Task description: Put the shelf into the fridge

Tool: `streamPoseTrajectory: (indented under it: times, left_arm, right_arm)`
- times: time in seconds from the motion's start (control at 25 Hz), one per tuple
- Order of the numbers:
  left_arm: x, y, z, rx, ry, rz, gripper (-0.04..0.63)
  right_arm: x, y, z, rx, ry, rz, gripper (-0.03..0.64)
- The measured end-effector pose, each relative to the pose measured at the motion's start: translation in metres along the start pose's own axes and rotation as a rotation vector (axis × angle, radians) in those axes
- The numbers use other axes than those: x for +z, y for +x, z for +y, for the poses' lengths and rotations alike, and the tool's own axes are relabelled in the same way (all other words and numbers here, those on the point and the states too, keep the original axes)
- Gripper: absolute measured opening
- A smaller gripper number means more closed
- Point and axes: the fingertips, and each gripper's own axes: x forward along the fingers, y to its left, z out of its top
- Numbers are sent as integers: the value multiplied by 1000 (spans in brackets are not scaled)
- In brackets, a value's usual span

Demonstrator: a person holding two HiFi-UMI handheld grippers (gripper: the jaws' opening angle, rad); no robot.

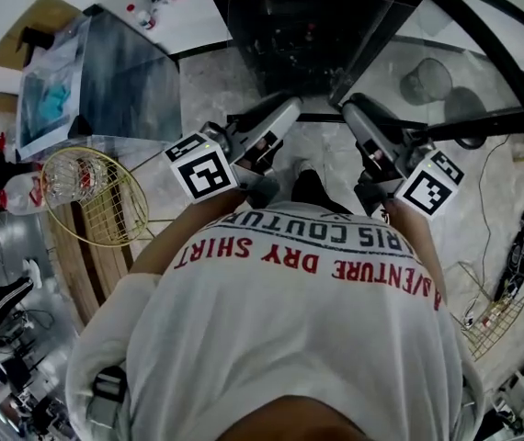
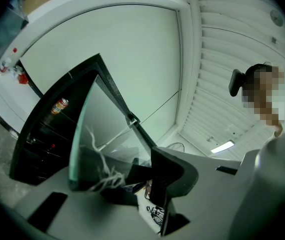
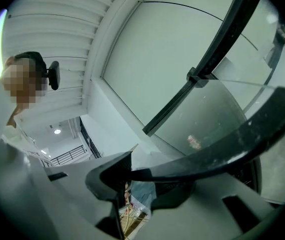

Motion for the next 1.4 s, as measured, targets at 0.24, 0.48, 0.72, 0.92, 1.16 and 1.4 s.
streamPoseTrajectory:
  times: [0.24,0.48,0.72,0.92,1.16,1.4]
  left_arm:
    - [24,32,38,53,-8,-43,101]
    - [20,28,55,79,21,-72,101]
    - [13,35,74,116,38,-76,104]
    - [11,34,81,133,23,-77,104]
    - [13,47,104,152,6,-76,106]
    - [23,50,122,170,-12,-77,106]
  right_arm:
    - [22,34,-42,43,18,59,127]
    - [10,44,-52,98,17,90,118]
    - [2,49,-76,121,43,100,118]
    - [-2,52,-81,117,64,114,118]
    - [-2,64,-106,113,86,134,118]
    - [-1,82,-117,104,107,151,118]
